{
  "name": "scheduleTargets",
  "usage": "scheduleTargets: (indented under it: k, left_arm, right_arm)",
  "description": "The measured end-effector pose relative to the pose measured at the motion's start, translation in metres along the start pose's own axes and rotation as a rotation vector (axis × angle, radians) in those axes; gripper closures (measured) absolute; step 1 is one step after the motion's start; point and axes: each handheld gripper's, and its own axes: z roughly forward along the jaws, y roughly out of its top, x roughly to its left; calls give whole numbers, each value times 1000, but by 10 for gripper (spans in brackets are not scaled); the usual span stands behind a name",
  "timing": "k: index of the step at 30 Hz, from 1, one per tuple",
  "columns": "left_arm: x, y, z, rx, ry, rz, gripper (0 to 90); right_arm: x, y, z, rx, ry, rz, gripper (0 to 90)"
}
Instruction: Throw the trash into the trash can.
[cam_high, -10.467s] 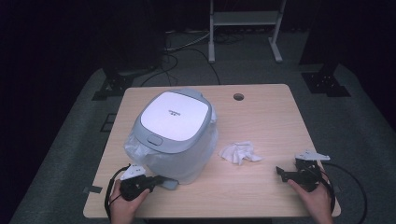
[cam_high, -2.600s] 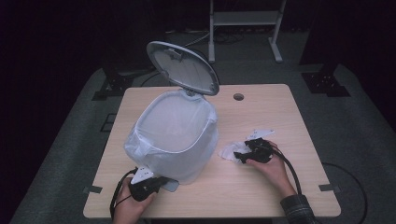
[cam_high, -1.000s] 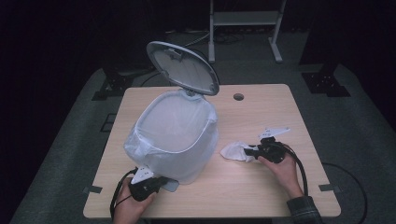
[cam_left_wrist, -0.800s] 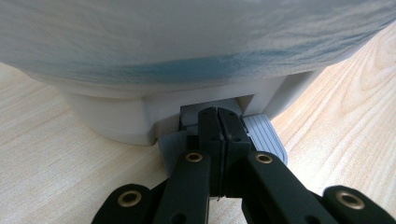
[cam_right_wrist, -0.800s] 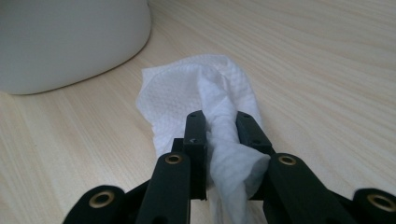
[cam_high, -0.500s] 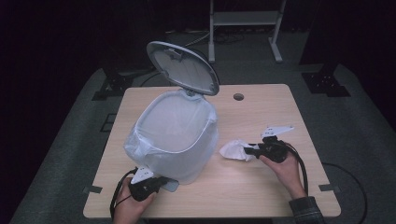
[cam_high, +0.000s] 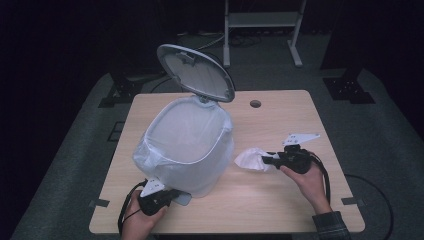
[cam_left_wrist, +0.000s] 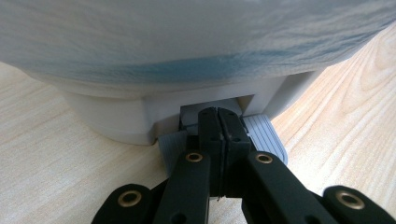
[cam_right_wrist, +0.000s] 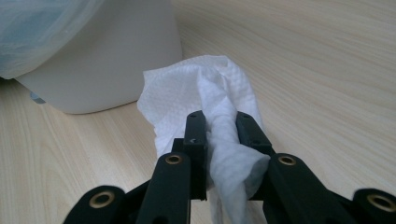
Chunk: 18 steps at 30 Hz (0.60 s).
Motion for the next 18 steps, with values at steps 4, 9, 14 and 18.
scheduleTargets:
  k: [4, 9, 14, 18]
  left_arm:
    - [0, 0, 0, -1, 0, 0, 895]
    - [0, 0, 0, -1, 0, 1, 895]
    - [0, 0, 0, 0, -1, -1, 895]
    - [0, 0, 0, 1, 0, -1, 895]
  right_arm:
    - [0, 1, -3, -5, 3, -2, 758]
    - [2, 5, -9, -18, 6, -8, 759]
    - [5, 9, -16, -31, 11, -22, 759]
    - [8, 12, -20, -41, 18, -25, 759]
